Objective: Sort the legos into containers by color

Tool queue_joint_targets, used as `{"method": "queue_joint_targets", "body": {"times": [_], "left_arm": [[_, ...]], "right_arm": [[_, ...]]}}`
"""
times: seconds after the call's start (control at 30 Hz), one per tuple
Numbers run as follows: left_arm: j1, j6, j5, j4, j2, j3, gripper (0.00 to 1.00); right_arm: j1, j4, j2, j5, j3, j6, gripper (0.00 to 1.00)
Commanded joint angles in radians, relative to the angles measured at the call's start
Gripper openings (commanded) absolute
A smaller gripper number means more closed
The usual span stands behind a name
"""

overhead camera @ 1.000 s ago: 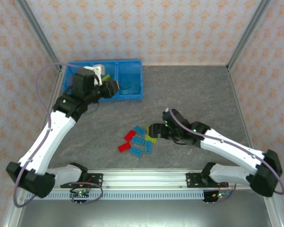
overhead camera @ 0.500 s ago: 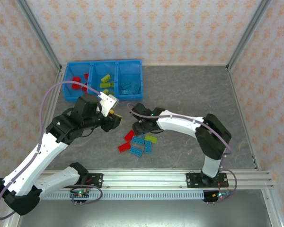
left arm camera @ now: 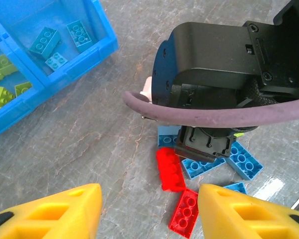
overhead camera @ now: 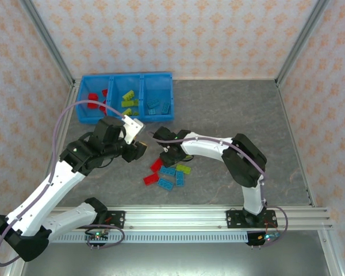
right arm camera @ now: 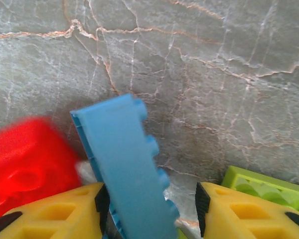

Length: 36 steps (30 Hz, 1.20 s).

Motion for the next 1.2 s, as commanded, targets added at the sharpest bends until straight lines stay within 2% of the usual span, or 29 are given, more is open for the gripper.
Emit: {"method": "queue_joint_targets", "body": {"times": [0.0,0.13,0.2,0.23,0.33,0.4,0.5,0.6,0.67,0.8,1.0,1.07,1.17], "left_arm": [[0.015,0.012,-0.035,-0.016,0.013,-0.005,0.55],[0.017,0.009,-0.039,-0.019,0.023,-0.004,0.55],[0.018,0.009,-0.036,-0.018,0.021,-0.005,0.55],[0.017,0.011,-0.030,-0.016,0.017,-0.007,0.56],[0.018,0.013,-0.007,-0.005,-0.003,-0.012,0.61],[0.018,0.013,0.008,0.010,-0.027,-0.020,0.67],[0.020,0.024,0.062,0.039,-0.071,-0.036,0.81],[0.022,0.029,0.110,0.072,-0.115,-0.057,0.93],[0.024,0.032,0.111,0.086,-0.134,-0.068,0.97],[0.024,0.046,0.029,0.082,-0.139,-0.081,1.00],[0.024,0.046,-0.054,0.076,-0.128,-0.084,1.00],[0.024,0.044,-0.071,0.079,-0.127,-0.087,1.00],[0.024,0.044,-0.095,0.080,-0.125,-0.089,1.00]], "right_arm": [[0.001,-0.038,0.044,-0.014,0.035,-0.015,0.49],[0.002,-0.027,0.052,-0.016,0.038,-0.005,0.39],[0.001,-0.018,0.035,-0.017,0.031,0.004,0.31],[0.001,-0.008,0.018,-0.018,0.023,0.006,0.27],[0.001,0.025,-0.064,0.004,-0.011,0.028,0.22],[0.001,0.053,-0.146,0.037,-0.039,0.046,0.18],[0.000,0.130,-0.292,0.089,-0.087,0.064,0.16],[-0.006,0.286,-0.405,0.173,-0.137,0.054,0.17],[-0.025,0.393,-0.419,0.248,-0.140,0.038,0.17],[-0.111,0.507,-0.276,0.279,-0.014,0.016,0.17],[-0.151,0.319,0.118,0.279,0.459,-0.076,0.19],[-0.151,0.249,0.216,0.304,0.608,-0.096,0.27],[-0.151,0.147,0.309,0.334,0.777,-0.116,0.48]]}}
